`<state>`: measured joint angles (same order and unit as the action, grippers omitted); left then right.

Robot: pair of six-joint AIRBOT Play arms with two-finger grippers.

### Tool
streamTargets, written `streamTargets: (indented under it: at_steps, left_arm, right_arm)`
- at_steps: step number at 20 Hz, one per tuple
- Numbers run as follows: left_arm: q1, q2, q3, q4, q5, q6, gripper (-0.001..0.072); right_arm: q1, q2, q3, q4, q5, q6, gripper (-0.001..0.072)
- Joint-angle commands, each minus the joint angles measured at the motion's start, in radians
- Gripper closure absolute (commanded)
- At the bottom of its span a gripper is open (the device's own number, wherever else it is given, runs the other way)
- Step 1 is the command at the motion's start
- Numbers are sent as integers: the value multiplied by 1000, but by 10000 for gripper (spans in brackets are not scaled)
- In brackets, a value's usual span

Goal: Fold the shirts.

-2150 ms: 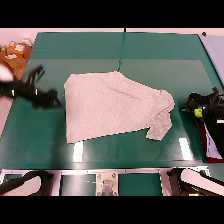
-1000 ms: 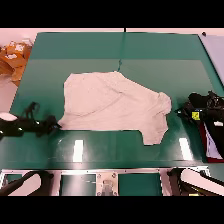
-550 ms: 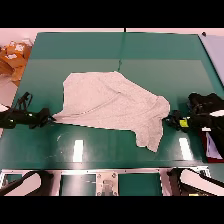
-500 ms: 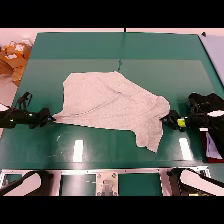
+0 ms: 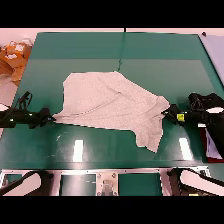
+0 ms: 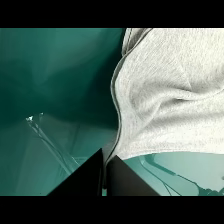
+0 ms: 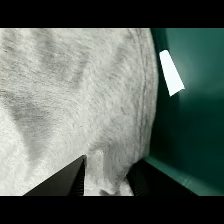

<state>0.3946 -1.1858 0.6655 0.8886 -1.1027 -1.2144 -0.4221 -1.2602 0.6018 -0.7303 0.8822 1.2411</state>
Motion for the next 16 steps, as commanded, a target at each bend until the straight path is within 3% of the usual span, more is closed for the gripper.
streamTargets:
  at_steps: [1, 3, 6, 10, 16]
  left_arm:
    - [1, -1, 1, -2, 0, 4, 688]
    - [1, 0, 3, -6, -4, 4, 689]
    - [1, 14, 117, 2, -109, 19, 690]
    - [1, 129, 492, -6, -258, -15, 690]
    - [1, 349, 1132, -7, -192, -15, 689]
  right_arm:
    - [21, -46, 5, 45, 0, -3, 455]
    - [45, -71, 5, 66, 16, -48, 700]
    - [27, -27, 76, 64, 134, -49, 702]
    - [-55, 211, 374, 66, 337, 42, 701]
    - [-180, 558, 905, 65, 351, 140, 700]
